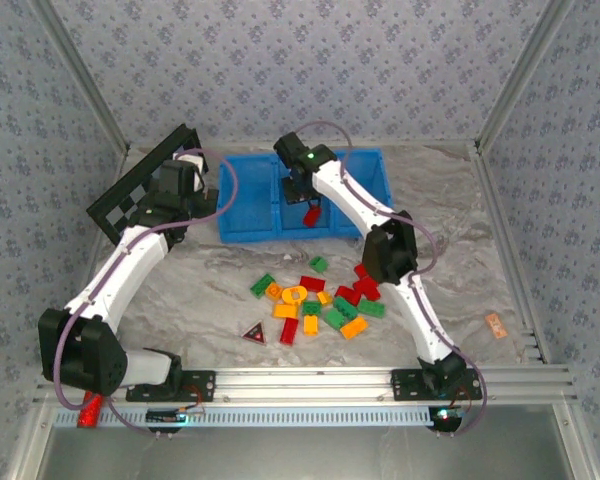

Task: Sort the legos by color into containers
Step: Place the lego in the container, then pick up the lego from the center of the table.

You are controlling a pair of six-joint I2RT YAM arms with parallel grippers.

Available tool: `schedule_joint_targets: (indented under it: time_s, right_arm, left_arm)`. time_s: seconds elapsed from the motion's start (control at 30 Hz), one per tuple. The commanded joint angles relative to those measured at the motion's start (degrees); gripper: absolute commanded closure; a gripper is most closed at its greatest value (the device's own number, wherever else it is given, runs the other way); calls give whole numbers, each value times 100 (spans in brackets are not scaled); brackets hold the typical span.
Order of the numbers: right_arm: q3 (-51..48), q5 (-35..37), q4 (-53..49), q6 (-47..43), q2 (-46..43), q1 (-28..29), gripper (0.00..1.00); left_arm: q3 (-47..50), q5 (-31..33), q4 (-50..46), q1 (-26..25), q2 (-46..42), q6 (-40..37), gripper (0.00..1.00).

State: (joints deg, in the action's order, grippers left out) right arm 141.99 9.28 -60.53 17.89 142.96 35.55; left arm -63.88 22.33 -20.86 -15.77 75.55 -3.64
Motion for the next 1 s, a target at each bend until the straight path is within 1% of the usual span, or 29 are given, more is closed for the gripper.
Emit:
schedule_joint_targets:
  time_s: [0.0, 0.17, 0.3, 0.37, 0.53, 0.67, 0.87, 0.97]
  right_arm:
    - [246, 180, -11, -211, 205, -59, 62]
    - [207, 53, 118, -290, 294, -151, 58]
    - [315, -112, 84, -295, 262, -188, 51]
    - [332, -216, 57, -270, 201, -200, 47]
    - [283, -412, 49, -259, 17, -207, 40]
    - [194, -372, -6, -301, -185, -122, 38]
    - [-199, -92, -225, -443, -991, 136, 38]
    - [-937, 89, -416, -364, -1711, 265, 38]
  left_arm:
    - [-91, -17, -40, -24, 74, -36, 1]
    - [-156, 32, -93, -27, 135, -64, 1]
    - [-317, 30, -206, -23, 261, -84, 1]
    - [-345, 51, -212, -24, 310, -85, 1]
    - [-352, 55, -208, -9, 282, -94, 1]
    - [-292, 2, -181, -13, 161, -62, 1]
    - [-240, -17, -132, -5, 15, -58, 1]
    - [-271, 4, -165, -5, 5, -30, 1]
